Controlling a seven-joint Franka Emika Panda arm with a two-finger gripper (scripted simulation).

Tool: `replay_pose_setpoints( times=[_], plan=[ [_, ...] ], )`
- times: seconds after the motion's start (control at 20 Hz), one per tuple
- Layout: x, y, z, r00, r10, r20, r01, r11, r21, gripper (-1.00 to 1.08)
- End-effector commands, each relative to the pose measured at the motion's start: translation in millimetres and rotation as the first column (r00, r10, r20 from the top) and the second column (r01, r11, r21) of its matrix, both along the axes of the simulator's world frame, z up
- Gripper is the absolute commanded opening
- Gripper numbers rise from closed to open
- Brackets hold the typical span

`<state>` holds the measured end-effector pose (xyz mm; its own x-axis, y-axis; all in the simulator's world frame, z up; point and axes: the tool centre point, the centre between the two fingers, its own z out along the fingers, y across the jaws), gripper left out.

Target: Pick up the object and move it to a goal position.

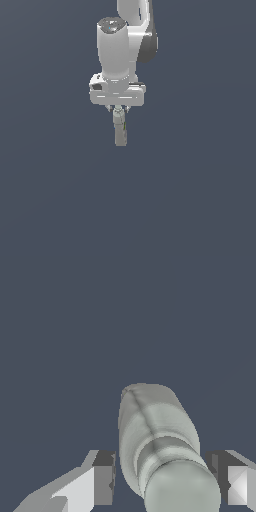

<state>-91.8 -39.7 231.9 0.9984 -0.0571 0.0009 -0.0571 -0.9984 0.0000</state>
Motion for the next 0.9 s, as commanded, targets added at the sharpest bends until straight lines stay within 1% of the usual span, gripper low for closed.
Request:
replay_pose_setpoints(
  times=[0.0,0.55,0.85],
  plan=[
    [0,-1,-2,1.0,-0.001,-0.001,0.001,1.0,0.0,-1.0],
    [0,0,1,1.0,0.0,0.002,0.0,1.0,0.0,-1.0],
    [1,-4,17,1.0,0.0,0.002,0.0,1.0,0.0,-1.0]
  ],
)
